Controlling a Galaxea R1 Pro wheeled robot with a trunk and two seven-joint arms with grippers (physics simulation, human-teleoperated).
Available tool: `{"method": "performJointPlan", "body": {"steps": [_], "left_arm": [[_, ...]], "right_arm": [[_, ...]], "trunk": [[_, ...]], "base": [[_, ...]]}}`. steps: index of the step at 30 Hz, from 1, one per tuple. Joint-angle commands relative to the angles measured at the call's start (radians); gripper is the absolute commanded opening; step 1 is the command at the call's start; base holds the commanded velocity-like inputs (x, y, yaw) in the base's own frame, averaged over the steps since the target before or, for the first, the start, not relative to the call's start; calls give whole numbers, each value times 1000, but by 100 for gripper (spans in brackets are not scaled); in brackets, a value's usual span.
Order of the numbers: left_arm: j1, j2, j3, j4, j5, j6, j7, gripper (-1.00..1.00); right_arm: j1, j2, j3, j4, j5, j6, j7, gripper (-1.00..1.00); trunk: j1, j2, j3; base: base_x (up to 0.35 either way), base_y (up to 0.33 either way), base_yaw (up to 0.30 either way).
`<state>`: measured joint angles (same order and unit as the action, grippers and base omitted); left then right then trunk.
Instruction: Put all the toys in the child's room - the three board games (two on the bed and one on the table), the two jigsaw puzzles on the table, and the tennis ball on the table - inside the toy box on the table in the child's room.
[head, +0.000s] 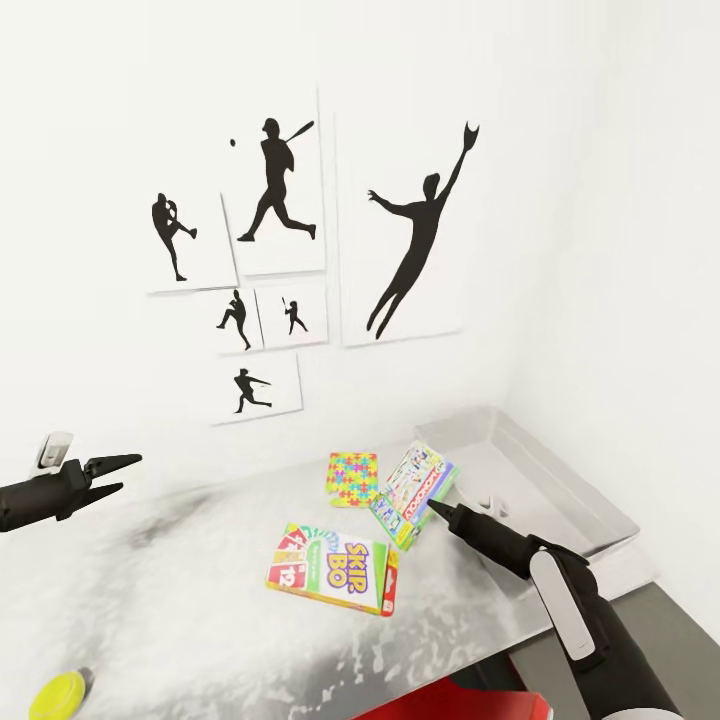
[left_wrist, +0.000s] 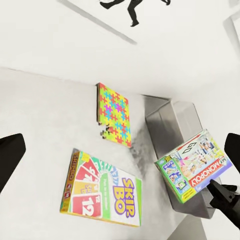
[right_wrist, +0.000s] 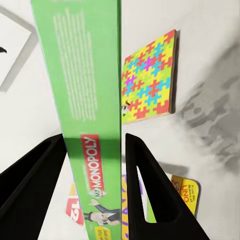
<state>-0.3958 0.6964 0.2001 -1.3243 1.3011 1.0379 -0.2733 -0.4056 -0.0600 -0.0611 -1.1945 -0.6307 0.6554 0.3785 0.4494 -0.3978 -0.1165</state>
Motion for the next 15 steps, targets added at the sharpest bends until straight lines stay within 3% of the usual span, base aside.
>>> {"method": "performJointPlan", "body": {"steps": [1,9,12,15], "left_arm": [[-1,0,1,0,-10,4,-10,100],[0,-2,-2,-1,-10,3,-9,100],[0,-7,-6,-1,-9,2,-9,100],[0,-19,-8,-1,-9,1,-8,100]], "right_arm": [[-1,0,-2,0,-3,6,2,-100],[-1,-1,-11,-27,-11,25,6,-100],[-13,-1,-17,-32,-14,81,2,-100],[-73,-1,-31,-31,-14,153,-1,-100]], "trunk": [[1,-2,-2],[1,-2,-2],[1,-2,-2],[1,-2,-2]], "base": [[0,0,0],[0,0,0],[0,0,0],[0,0,0]]}}
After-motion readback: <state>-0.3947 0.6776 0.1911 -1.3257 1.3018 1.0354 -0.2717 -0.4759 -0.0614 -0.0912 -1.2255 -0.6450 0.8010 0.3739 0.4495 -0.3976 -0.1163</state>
